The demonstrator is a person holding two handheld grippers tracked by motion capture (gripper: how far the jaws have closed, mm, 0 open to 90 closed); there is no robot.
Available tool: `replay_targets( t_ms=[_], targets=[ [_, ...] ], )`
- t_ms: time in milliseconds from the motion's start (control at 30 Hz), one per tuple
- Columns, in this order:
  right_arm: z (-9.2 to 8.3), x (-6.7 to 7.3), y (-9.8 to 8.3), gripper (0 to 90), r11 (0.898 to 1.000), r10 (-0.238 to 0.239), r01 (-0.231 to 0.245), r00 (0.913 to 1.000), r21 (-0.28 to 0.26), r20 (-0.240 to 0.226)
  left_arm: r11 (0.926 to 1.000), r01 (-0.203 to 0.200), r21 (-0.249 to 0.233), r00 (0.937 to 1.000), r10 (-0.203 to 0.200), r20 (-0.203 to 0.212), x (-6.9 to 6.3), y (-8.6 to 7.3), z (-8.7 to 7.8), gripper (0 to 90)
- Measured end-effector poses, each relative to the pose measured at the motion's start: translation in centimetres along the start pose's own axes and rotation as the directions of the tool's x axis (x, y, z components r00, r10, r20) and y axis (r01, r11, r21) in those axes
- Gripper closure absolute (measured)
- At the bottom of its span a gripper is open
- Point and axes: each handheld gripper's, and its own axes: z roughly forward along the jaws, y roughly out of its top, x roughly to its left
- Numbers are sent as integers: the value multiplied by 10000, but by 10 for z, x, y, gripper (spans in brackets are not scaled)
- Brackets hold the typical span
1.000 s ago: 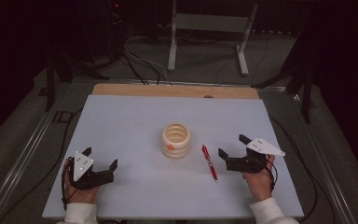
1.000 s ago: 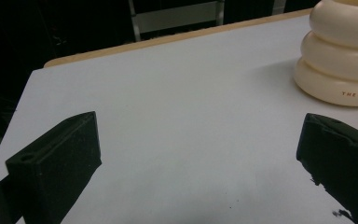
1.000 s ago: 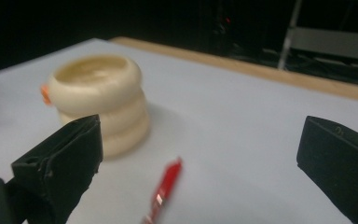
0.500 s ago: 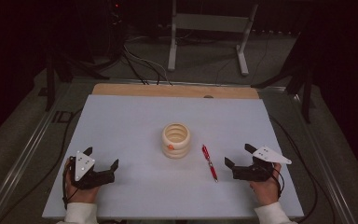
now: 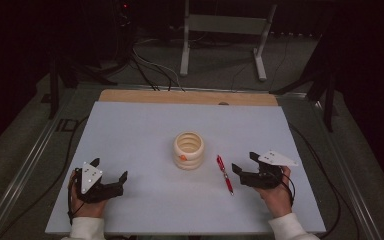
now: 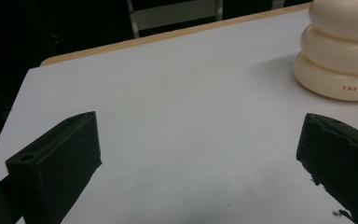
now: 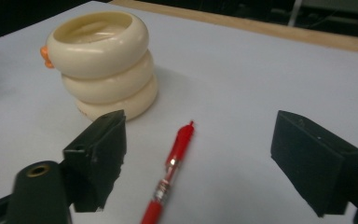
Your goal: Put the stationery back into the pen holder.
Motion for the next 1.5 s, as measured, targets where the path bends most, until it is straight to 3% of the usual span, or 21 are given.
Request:
replay_targets(
  t_ms=[67,200,300,500,533,567,600,833,933,1133,1333,1500],
  targets=[
    [10,-1,5,384,9996,77,-74,9999,287,-80,10000,20,-30,10000,-20,9,0,0,0,3],
    [27,1,9,756,9946,-204,267,9978,1005,-632,10000,16,-9,10000,-16,27,0,0,0,3],
    [39,4,11,893,9891,-369,492,9953,1391,-895,10000,21,-34,10000,-21,30,0,0,0,3],
    [68,13,13,900,9675,-965,1142,9914,2256,-883,10000,20,-32,10000,-19,47,0,0,0,2],
    [74,14,13,900,9625,-1056,1242,9904,2413,-887,10000,17,-33,10000,-17,50,0,0,0,3],
    [83,16,12,900,9497,-1274,1489,9873,2754,-946,10000,24,-35,10000,-24,52,0,0,0,3],
    [83,16,12,900,9497,-1274,1489,9873,2754,-946,10000,24,-31,10000,-23,57,0,0,0,3],
    [105,16,6,900,9178,-1623,1840,9826,3519,-905,10000,15,-46,10000,-15,76,1,0,0,3],
    [108,10,5,900,9143,-1514,1674,9858,3690,-720,10000,29,-68,10000,-29,74,1,0,0,3],
    [102,-2,4,900,9167,-1285,1305,9912,3776,-304,10000,27,-57,10000,-26,83,1,0,0,3],
    [88,-18,0,900,9147,-1101,933,9937,3931,203,10000,0,-33,10000,1,77,0,0,0,3],
    [72,-22,-7,900,9114,-1118,889,9931,4018,339,10000,-14,-18,10000,14,64,0,0,0,3]
  ],
)
